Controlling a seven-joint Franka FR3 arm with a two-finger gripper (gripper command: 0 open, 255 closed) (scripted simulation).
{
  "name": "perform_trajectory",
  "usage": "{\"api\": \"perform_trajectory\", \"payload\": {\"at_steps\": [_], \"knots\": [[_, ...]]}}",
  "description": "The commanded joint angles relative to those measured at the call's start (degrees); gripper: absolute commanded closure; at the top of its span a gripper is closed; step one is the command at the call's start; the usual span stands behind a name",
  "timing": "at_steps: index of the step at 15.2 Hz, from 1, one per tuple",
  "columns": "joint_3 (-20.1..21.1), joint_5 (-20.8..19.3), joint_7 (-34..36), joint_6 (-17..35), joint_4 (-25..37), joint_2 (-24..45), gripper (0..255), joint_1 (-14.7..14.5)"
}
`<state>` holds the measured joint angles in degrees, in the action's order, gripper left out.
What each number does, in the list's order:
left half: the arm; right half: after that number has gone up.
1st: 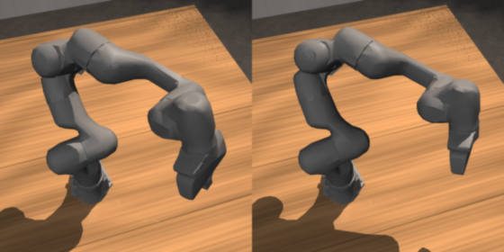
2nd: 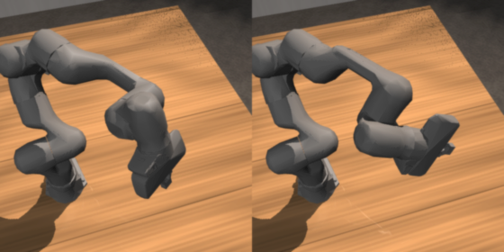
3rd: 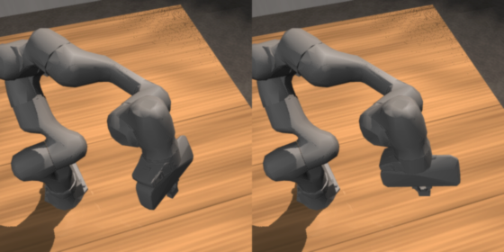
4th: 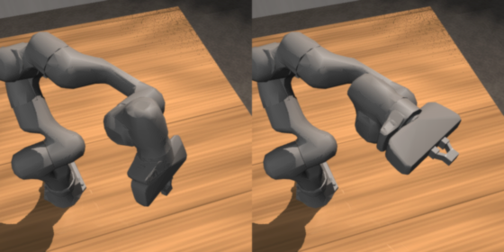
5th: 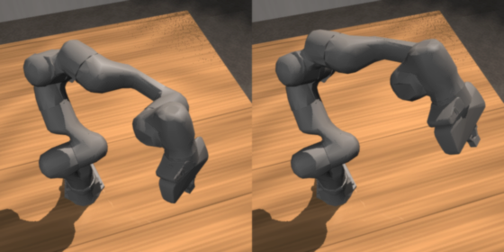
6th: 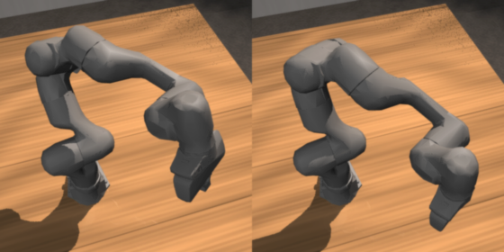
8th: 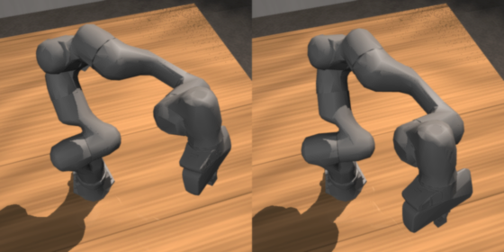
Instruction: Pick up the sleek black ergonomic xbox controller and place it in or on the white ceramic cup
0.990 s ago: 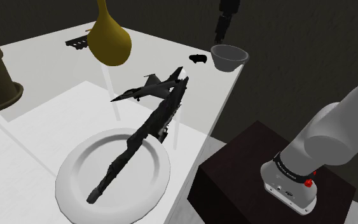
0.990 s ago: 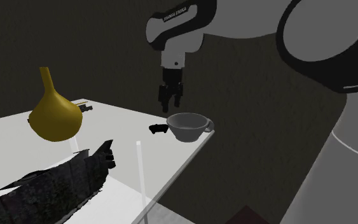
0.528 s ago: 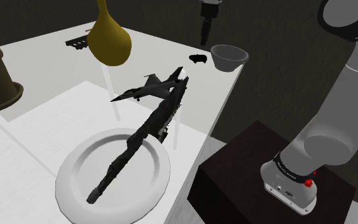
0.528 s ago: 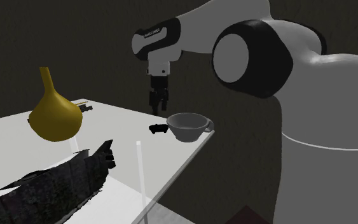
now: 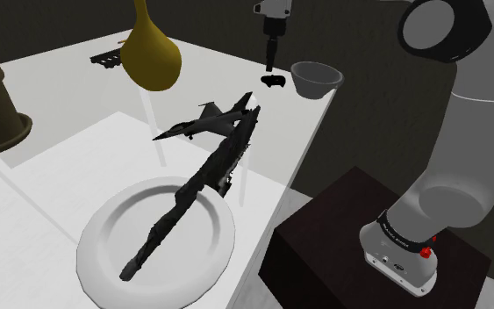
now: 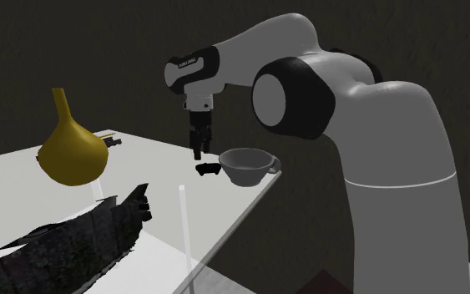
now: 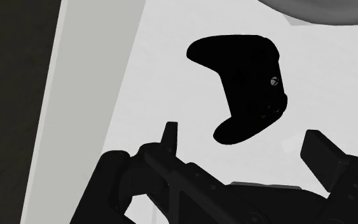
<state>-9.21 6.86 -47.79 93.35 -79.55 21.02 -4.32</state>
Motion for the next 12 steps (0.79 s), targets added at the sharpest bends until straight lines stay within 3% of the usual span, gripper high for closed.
{"api": "perform_trajectory", "payload": {"at_steps": [1,10,11,12], "knots": [[0.05,-0.02,-0.04,1.61,-1.88,-0.29,0,-0.16],[0.07,-0.03,-0.07,2.9,-3.35,-0.48,0,-0.26],[0.07,-0.03,-0.07,2.9,-3.35,-0.48,255,-0.26],[0.07,-0.03,-0.07,2.9,-3.35,-0.48,255,-0.26]]}}
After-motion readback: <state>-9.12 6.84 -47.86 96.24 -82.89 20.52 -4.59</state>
